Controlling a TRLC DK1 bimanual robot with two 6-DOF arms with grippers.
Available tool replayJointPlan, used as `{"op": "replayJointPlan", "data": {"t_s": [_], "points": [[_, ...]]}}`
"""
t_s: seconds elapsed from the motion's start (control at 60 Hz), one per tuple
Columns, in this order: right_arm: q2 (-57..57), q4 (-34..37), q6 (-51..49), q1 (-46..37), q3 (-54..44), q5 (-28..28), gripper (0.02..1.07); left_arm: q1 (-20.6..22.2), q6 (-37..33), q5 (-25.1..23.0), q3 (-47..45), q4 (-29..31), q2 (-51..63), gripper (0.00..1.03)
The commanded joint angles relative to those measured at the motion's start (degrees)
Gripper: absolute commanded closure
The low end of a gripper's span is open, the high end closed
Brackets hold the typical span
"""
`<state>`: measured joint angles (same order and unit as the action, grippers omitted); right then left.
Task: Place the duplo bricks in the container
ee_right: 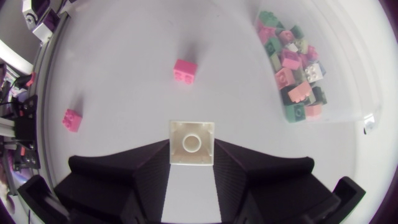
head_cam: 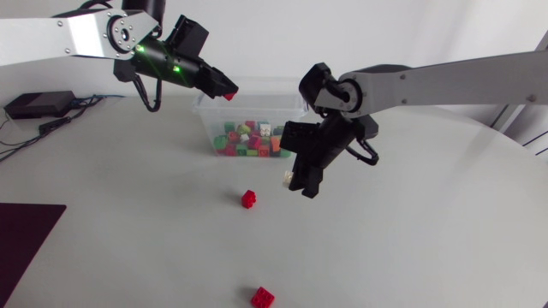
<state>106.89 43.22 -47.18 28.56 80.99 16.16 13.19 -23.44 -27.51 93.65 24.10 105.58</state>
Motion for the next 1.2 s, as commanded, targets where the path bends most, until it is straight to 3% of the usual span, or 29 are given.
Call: {"op": "replayJointPlan", "data": {"t_s": [0.0,0.383,0.433,0.517,0.533,0.55,0.7,0.817,0.983,1.183], "points": [[-1.69,1.25,-0.55,-0.87,0.22,1.15,0.85,-0.09,2.44,0.96,3.65,-1.16,3.4,0.64],[-4.94,1.6,2.44,-3.33,3.74,5.63,0.85,0.7,10.26,10.1,6.11,-12.58,9.82,0.6],[-5.03,1.07,3.58,-3.86,5.14,5.9,0.85,0.87,10.7,11.25,5.93,-13.29,10.17,0.5],[-5.2,0.2,5.34,-4.47,7.43,6.6,0.85,1.66,10.52,13.53,3.39,-14.61,8.94,0.15],[-5.29,0.02,5.52,-4.56,7.69,6.6,0.85,1.66,10.52,13.62,3.3,-14.69,8.94,0.14],[-5.2,-0.07,5.69,-4.65,8.04,6.69,0.85,1.75,10.43,13.88,2.07,-15.75,8.15,0.04],[-4.59,-2.27,8.86,-5.44,11.21,7.66,0.85,1.57,8.59,14.67,-5.05,-19.09,1.82,0.04],[-3.71,-5.08,12.11,-6.23,13.49,7.66,0.85,1.57,5.69,14.59,-9.36,-13.37,-2.84,0.05],[-1.16,-6.66,15.19,-7.64,17.97,8.18,0.85,5.79,-1.52,14.59,-19.64,-7.31,-6.79,0.06],[2.53,-7.63,18.53,-8.52,24.21,8.18,0.85,10.8,-0.46,19.07,-24.12,-4.5,-5.74,0.06]]}}
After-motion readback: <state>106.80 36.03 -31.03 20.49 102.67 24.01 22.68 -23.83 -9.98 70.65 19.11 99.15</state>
